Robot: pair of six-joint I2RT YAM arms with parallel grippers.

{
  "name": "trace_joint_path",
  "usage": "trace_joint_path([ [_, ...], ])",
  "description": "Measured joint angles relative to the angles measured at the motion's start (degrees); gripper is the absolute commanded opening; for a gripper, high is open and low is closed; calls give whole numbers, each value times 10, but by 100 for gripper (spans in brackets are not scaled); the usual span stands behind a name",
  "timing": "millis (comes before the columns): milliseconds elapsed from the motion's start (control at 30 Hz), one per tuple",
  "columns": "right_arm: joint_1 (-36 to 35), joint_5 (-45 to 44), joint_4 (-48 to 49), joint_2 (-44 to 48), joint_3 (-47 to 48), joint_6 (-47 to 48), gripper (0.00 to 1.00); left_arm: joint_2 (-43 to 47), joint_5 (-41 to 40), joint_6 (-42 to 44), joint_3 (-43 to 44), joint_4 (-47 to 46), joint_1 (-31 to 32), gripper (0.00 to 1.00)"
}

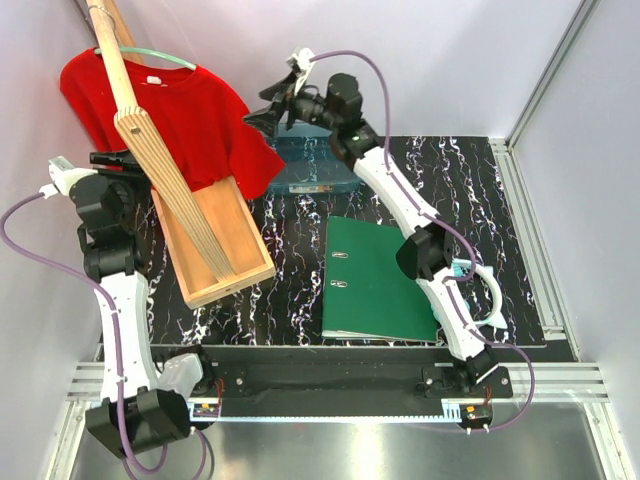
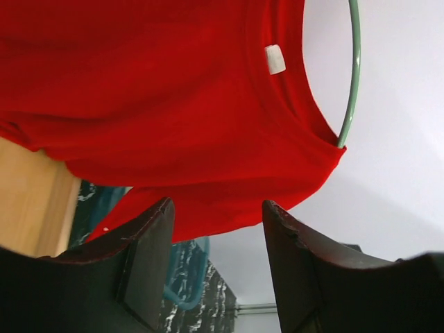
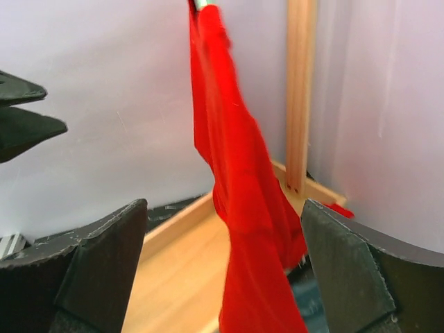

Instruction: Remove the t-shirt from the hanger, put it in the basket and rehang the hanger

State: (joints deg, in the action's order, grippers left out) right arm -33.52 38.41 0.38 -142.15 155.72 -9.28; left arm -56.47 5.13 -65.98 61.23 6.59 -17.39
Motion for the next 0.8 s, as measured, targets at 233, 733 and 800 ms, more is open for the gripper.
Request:
trace_joint_path([
  [233,-49,-61,92,-60,13,5,99,21,37,72,-9,14,-6,69],
  [733,-62,-196,60,76,-263,7,100,-207,222,-133,59,-258,-33,63],
  [800,-62,-209,58,118,-301,6,100,-221,229,-158,78,-299,-33,62],
])
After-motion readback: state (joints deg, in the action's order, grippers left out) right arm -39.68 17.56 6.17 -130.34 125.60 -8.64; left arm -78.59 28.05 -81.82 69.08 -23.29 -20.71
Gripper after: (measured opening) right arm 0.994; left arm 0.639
